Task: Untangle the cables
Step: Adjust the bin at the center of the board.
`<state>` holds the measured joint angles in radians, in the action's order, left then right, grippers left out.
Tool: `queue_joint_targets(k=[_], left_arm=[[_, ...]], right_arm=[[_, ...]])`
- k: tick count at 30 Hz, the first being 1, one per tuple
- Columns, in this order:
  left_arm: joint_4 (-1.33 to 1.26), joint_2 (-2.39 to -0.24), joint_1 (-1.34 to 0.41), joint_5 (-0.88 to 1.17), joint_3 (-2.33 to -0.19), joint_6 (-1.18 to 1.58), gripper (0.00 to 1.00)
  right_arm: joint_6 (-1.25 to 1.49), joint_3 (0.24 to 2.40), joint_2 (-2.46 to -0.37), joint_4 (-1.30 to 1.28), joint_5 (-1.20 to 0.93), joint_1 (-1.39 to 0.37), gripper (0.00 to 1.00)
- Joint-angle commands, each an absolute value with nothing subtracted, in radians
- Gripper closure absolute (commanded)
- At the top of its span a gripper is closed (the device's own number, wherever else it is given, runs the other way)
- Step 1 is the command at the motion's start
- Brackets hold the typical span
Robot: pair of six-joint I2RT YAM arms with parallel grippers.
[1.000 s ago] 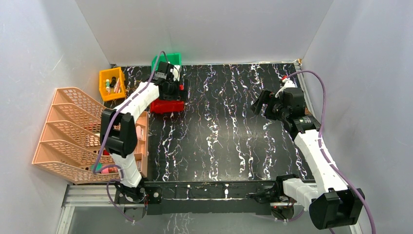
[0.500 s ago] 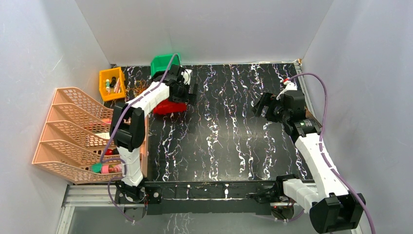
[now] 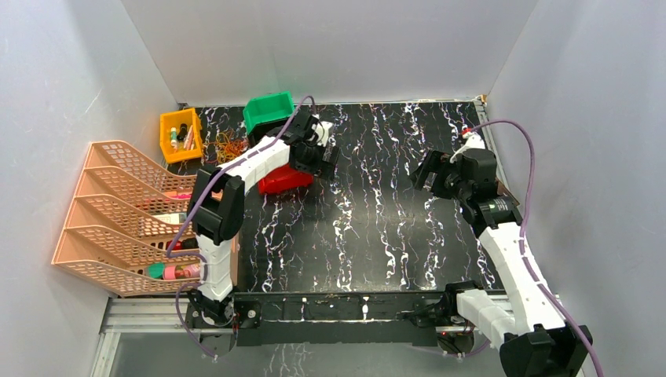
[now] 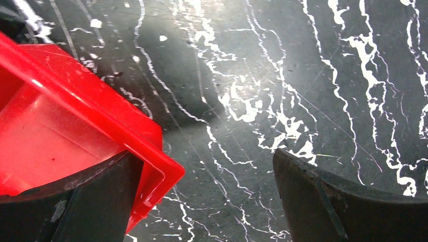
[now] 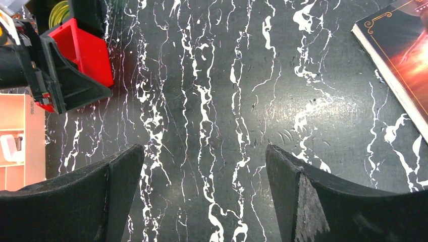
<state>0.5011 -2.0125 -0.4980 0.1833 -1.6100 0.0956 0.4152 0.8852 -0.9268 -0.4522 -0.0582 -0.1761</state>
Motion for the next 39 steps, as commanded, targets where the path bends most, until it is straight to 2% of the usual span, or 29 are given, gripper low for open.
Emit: queue_joint_targets(k=[1, 13, 30, 39], left_arm=[[0.53, -2.005, -0.545, 0.243, -1.614, 0.087, 0.02], [0.517, -2.021, -0.679, 0.258, -1.655, 0.128, 0.01], [0.53, -2.19, -0.802, 0.316, -1.901, 0.149, 0.02], [0.6, -2.108, -0.799, 0.287, -2.016, 0.122, 0.02]], right_arm=[[0.425, 0.877, -0.876, -0.434, -0.022, -0.17, 0.02], [0.514, 0.86, -0.789, -0.459, 0.074, -0.17, 0.02], [0.588, 0.87, -0.585, -0.479, 0.182, -0.17, 0.02], [0.599, 0.855, -0.577, -0.465, 0.21, -0.17, 0.02]])
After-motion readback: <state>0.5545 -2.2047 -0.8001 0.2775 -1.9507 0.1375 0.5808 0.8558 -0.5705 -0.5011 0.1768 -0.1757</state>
